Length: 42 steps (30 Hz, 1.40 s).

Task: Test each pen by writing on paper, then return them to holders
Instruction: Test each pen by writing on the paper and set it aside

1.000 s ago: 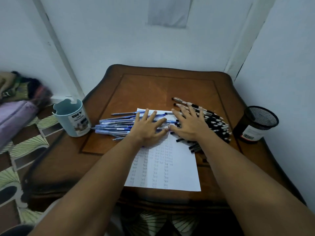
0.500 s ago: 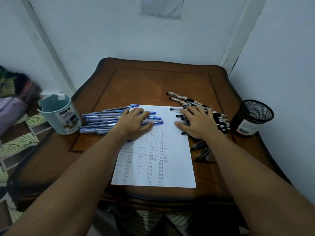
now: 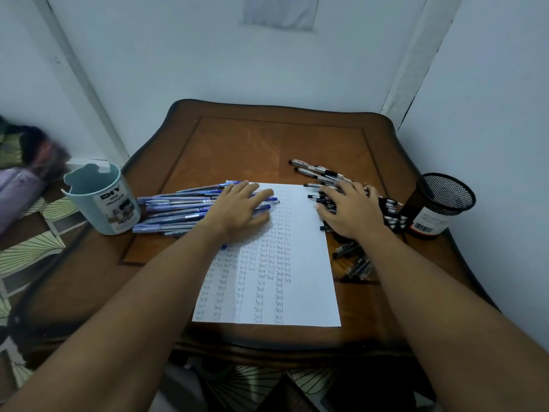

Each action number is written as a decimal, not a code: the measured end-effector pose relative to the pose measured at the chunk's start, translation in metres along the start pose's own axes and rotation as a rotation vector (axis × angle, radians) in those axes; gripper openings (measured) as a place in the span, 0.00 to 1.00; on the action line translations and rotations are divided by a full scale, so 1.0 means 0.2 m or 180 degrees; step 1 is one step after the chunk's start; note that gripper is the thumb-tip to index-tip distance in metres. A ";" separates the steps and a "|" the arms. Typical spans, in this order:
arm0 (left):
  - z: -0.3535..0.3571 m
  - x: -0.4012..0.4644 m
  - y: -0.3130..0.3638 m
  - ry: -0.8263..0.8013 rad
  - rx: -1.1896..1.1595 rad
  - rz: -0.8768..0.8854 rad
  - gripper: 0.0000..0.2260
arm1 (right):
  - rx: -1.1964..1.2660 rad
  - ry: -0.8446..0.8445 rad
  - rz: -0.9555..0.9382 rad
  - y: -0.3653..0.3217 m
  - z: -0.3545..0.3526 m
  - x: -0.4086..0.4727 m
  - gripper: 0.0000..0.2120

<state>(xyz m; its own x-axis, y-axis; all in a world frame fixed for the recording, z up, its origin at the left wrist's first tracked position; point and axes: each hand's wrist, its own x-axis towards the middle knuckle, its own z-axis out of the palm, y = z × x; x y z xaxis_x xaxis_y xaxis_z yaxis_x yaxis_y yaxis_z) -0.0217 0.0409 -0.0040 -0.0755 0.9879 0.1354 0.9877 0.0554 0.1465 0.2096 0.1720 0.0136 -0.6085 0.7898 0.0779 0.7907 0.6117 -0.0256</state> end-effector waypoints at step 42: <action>0.02 -0.07 -0.08 -0.0104 0.0397 0.0033 0.31 | -0.0016 -0.0064 0.0410 -0.18 -0.09 0.13 0.15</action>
<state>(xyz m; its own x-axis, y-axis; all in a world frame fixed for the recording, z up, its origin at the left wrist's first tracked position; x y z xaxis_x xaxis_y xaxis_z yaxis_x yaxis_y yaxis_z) -0.0361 0.0257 -0.0117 -0.0628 0.9926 0.1039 0.9979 0.0609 0.0219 0.1661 0.1698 0.0337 -0.5031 0.8625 0.0544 0.8626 0.5050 -0.0290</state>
